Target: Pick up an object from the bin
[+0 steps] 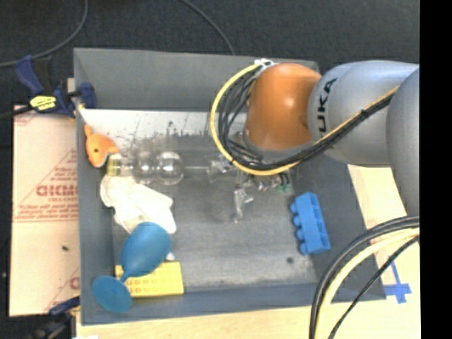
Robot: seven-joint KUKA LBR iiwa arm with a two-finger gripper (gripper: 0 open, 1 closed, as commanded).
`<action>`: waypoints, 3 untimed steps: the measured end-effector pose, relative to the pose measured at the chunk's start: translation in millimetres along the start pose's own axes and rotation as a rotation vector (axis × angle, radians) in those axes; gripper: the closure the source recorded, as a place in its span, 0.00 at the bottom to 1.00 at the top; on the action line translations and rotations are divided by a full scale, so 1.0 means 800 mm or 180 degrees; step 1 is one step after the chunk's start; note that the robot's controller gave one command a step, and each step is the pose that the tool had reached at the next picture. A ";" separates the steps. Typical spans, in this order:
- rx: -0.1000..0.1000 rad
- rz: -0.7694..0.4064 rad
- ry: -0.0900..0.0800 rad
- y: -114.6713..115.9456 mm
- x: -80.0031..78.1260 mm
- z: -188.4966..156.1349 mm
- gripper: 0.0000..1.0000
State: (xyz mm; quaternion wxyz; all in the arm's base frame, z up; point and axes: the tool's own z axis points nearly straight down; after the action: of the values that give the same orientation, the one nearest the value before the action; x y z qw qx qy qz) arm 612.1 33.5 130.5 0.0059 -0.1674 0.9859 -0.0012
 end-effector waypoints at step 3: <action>-0.0005 0.0342 -0.0003 0.105 -0.074 0.069 1.00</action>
Offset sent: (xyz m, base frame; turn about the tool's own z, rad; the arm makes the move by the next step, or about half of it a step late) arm 0.0369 0.0950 -0.0605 0.1062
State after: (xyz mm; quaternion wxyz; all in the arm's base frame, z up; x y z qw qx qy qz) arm 641.0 132.8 75.5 0.0064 -0.1143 0.9934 0.0000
